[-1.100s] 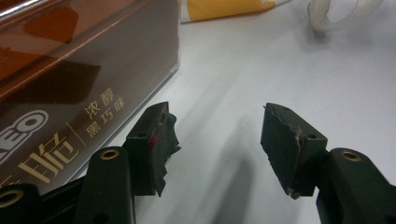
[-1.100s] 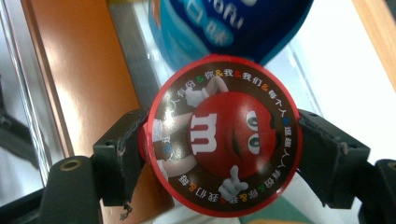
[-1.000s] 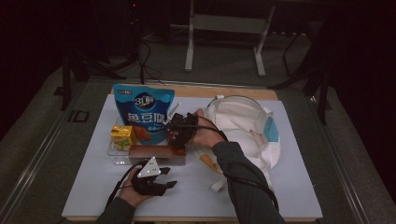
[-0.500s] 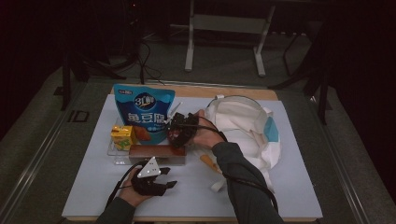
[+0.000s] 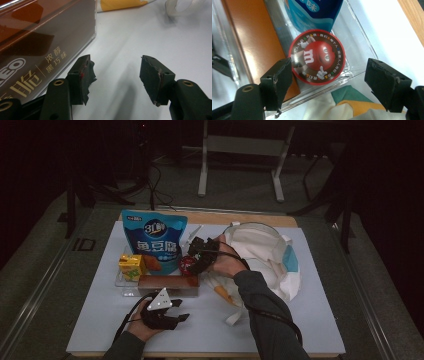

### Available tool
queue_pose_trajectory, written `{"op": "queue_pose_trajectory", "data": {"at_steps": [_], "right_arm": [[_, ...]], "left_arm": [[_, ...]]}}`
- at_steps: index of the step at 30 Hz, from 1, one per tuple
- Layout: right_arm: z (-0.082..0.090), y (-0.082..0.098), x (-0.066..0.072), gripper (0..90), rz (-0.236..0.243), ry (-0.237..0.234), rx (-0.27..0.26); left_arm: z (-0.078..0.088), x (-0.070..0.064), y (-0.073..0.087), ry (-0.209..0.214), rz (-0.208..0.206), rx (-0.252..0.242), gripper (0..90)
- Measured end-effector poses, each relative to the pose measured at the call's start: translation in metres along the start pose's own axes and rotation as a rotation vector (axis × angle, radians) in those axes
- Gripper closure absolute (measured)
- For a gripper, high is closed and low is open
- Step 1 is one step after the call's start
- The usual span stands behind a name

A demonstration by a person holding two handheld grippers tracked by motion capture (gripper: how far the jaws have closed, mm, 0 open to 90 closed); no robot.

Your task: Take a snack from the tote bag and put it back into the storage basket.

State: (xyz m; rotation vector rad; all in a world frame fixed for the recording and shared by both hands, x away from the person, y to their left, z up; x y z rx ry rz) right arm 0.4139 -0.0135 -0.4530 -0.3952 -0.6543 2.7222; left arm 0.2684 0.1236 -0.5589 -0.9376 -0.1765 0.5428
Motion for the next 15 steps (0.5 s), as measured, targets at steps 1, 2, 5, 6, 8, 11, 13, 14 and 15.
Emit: {"op": "queue_pose_trajectory", "data": {"at_steps": [1, 2, 5, 6, 8, 11, 13, 14, 15], "right_arm": [[0.001, 0.000, 0.000, 22.1, 0.000, 0.002, -0.004], [0.003, 0.000, 0.000, 22.1, -0.002, 0.002, -0.010], [0.009, -0.001, 0.000, 22.2, -0.001, 0.007, -0.019], [0.011, -0.001, 0.000, 22.5, 0.003, 0.007, -0.026], [0.016, -0.002, -0.001, 22.8, 0.000, 0.009, -0.036], [0.020, -0.002, -0.001, 22.9, 0.008, 0.014, -0.044], [0.025, 0.000, -0.001, 22.9, 0.013, 0.020, -0.040], [0.026, 0.000, -0.001, 22.9, 0.015, 0.019, -0.041], [0.027, 0.001, -0.001, 22.9, 0.016, 0.021, -0.039]], "left_arm": [[0.000, 0.000, 0.000, 0.000, 0.001, 0.000, 42.8], [0.000, 0.000, 0.000, -0.001, 0.002, 0.000, 42.8], [0.000, 0.000, 0.000, 0.000, 0.003, 0.002, 42.8], [0.000, 0.000, 0.000, 0.000, 0.004, 0.001, 42.8], [0.000, 0.000, 0.000, 0.000, 0.005, 0.001, 42.7], [0.000, 0.000, 0.000, 0.000, 0.005, 0.003, 42.6], [0.000, 0.001, 0.000, 0.001, 0.006, 0.002, 42.6], [0.000, 0.001, 0.000, 0.002, 0.008, 0.001, 42.6], [0.000, 0.001, 0.000, 0.002, 0.008, 0.001, 42.5]]}}
Point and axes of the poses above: each handheld gripper's, and its own axes: z roughly backward along the jaws, y roughly out of its underside, x roughly to its left, the point moved 3 cm from there along -z, roughly forward along the jaws, and after that the axes turned 2 degrees about y, right-handed, at the moved point
